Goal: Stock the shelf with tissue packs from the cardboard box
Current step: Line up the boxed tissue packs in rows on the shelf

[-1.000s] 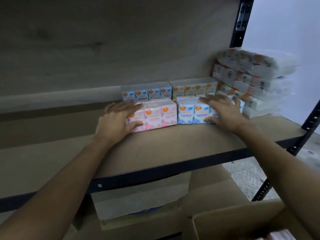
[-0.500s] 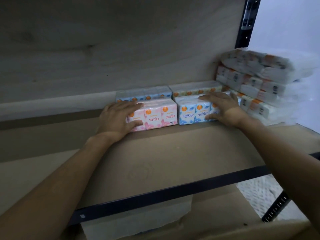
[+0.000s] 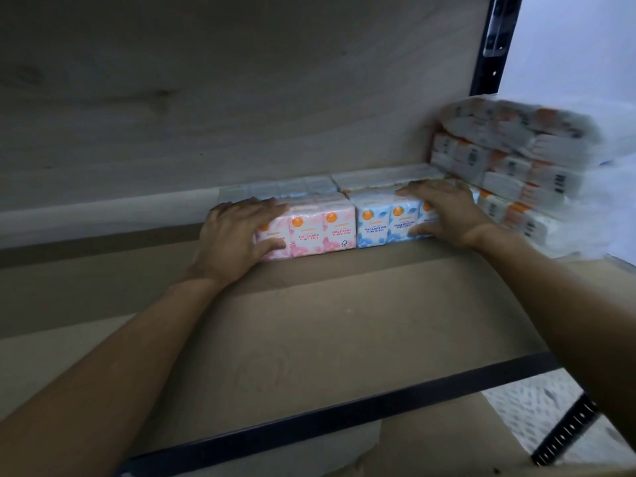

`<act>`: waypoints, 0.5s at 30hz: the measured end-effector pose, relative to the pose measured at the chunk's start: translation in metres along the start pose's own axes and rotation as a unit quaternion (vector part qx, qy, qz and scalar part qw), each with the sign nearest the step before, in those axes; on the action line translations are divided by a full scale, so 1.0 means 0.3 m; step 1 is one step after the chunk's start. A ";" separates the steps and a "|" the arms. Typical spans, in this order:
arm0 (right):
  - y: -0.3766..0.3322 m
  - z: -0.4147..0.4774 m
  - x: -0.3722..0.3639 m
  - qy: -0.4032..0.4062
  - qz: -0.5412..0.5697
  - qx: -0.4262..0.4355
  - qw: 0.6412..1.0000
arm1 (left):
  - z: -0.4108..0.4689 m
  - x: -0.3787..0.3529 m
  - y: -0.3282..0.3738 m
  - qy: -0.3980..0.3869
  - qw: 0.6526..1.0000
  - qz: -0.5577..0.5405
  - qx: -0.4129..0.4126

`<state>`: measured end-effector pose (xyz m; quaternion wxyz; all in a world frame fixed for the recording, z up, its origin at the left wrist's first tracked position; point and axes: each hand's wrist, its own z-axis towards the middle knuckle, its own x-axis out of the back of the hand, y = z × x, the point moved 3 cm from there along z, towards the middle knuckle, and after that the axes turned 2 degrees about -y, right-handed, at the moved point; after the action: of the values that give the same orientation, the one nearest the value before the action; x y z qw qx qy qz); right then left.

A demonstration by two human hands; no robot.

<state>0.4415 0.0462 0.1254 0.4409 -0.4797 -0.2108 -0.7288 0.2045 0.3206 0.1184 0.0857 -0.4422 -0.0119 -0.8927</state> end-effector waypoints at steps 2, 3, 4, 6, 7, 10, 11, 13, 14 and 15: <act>0.009 0.011 -0.004 0.002 0.006 0.010 1.000 | 0.002 -0.003 0.004 0.011 1.000 0.008 0.000; 0.013 0.017 -0.007 0.002 0.009 0.017 1.000 | 0.001 -0.003 0.006 0.016 1.000 0.012 0.001; 0.016 0.023 -0.009 0.002 0.009 0.023 1.000 | -0.001 -0.004 0.007 0.022 1.000 0.016 0.002; 0.021 0.034 -0.013 0.004 0.006 0.030 1.000 | -0.006 -0.008 0.008 0.029 0.999 0.021 0.006; 0.022 0.039 -0.016 0.007 0.005 0.032 0.999 | -0.009 -0.011 0.007 0.032 0.999 0.023 0.008; 0.025 0.046 -0.025 0.018 0.004 0.038 0.999 | -0.013 -0.018 0.004 0.038 0.999 0.026 0.013; 0.026 0.047 -0.026 0.021 0.005 0.038 0.999 | -0.011 -0.017 0.005 0.040 0.999 0.026 0.014; 0.028 0.053 -0.028 0.022 0.003 0.040 0.999 | -0.006 -0.016 0.006 0.040 0.999 0.024 0.014; 0.027 0.055 -0.030 0.020 0.001 0.040 0.999 | -0.004 -0.016 0.006 0.038 0.999 0.023 0.013; 0.028 0.056 -0.031 0.018 -0.001 0.039 0.999 | -0.002 -0.017 0.005 0.037 0.999 0.023 0.011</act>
<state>0.4586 0.0583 0.1239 0.4624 -0.4484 -0.2312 -0.7291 0.2074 0.3199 0.1140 0.1120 -0.4085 -0.0085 -0.9058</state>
